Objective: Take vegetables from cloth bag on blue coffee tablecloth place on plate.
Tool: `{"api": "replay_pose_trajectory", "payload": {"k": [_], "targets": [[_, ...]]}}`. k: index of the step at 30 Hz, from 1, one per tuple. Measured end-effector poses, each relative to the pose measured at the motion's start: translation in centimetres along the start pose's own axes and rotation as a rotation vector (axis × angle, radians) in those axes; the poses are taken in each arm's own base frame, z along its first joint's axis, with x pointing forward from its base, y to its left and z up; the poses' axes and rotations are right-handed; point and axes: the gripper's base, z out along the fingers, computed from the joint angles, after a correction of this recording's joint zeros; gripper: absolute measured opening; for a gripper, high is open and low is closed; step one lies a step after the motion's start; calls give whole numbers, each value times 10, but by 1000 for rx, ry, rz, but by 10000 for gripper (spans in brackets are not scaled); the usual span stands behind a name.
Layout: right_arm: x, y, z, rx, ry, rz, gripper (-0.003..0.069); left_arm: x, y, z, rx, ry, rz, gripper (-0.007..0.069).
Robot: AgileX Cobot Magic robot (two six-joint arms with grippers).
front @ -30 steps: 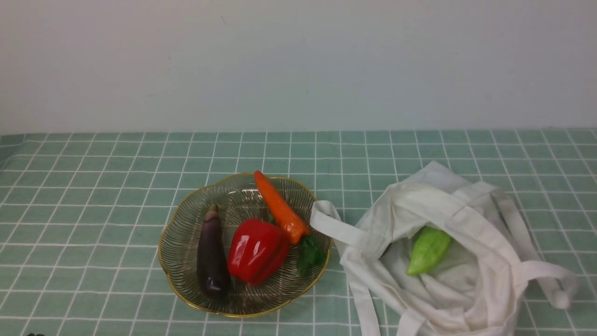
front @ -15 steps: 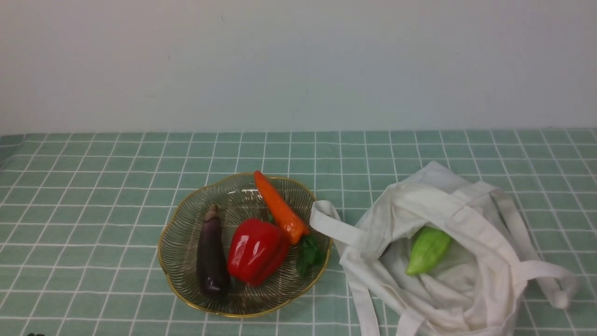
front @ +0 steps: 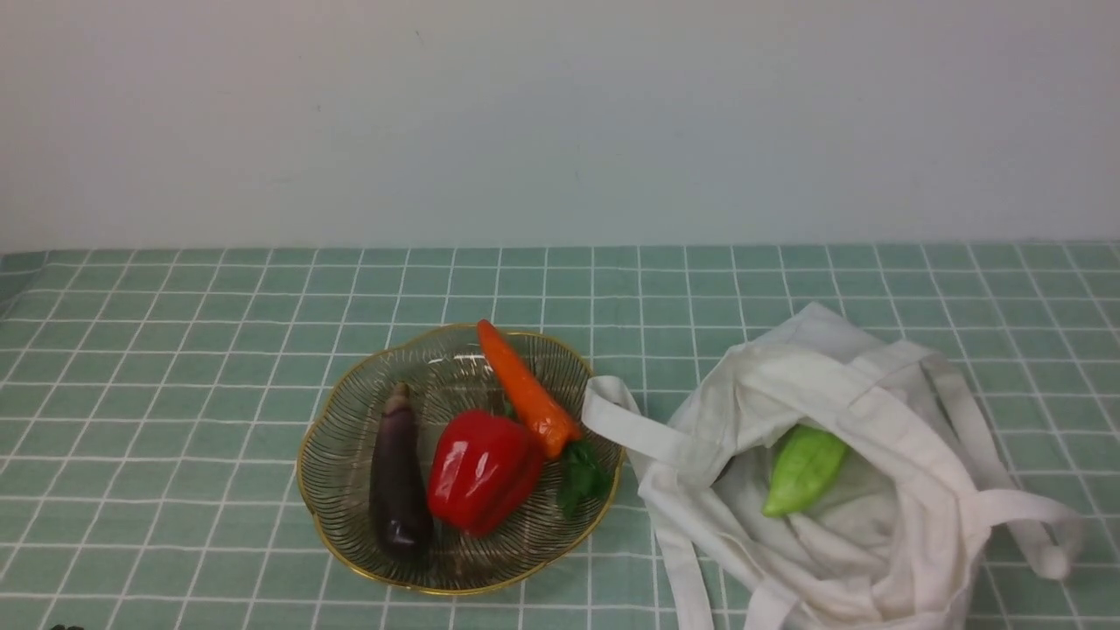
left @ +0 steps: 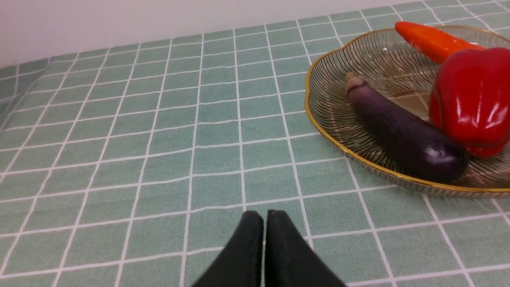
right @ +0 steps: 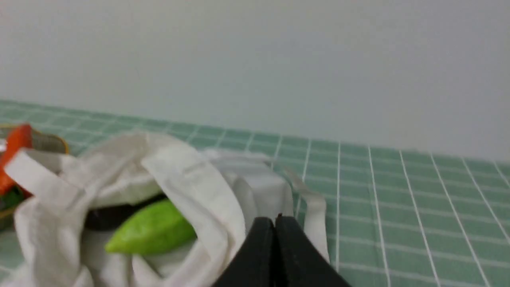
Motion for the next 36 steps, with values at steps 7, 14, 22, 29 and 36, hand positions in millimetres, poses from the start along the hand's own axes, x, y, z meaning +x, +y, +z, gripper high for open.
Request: {"api": "replay_pose_trajectory", "payload": {"k": [7, 14, 22, 29, 36], "targets": [[3, 0, 1, 5, 15, 11, -14, 0, 0, 0, 0, 0, 0, -8], [3, 0, 1, 6, 15, 66, -14, 0, 0, 0, 0, 0, 0, -8], [3, 0, 1, 8, 15, 71, -14, 0, 0, 0, 0, 0, 0, -8], [3, 0, 1, 8, 15, 71, -14, 0, 0, 0, 0, 0, 0, -8], [3, 0, 1, 8, 15, 71, -14, 0, 0, 0, 0, 0, 0, -8]]}}
